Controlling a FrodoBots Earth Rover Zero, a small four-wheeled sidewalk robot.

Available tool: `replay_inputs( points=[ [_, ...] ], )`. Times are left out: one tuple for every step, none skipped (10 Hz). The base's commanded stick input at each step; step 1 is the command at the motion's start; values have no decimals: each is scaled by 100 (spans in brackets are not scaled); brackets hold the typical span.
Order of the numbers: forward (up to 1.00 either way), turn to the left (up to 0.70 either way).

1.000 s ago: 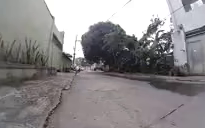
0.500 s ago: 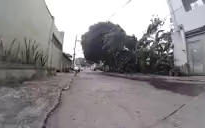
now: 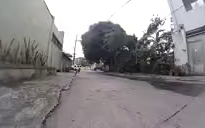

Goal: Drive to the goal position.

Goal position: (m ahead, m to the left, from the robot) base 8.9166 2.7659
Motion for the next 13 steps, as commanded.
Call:
replay_inputs(
  points=[
    [11, 0],
    [11, 0],
    [11, 0],
    [11, 0],
    [11, 0],
    [11, 0],
    [11, 0],
    [11, 0],
    [11, 0],
    [11, 0],
    [11, 0],
    [11, 0],
    [11, 0]
  ],
)
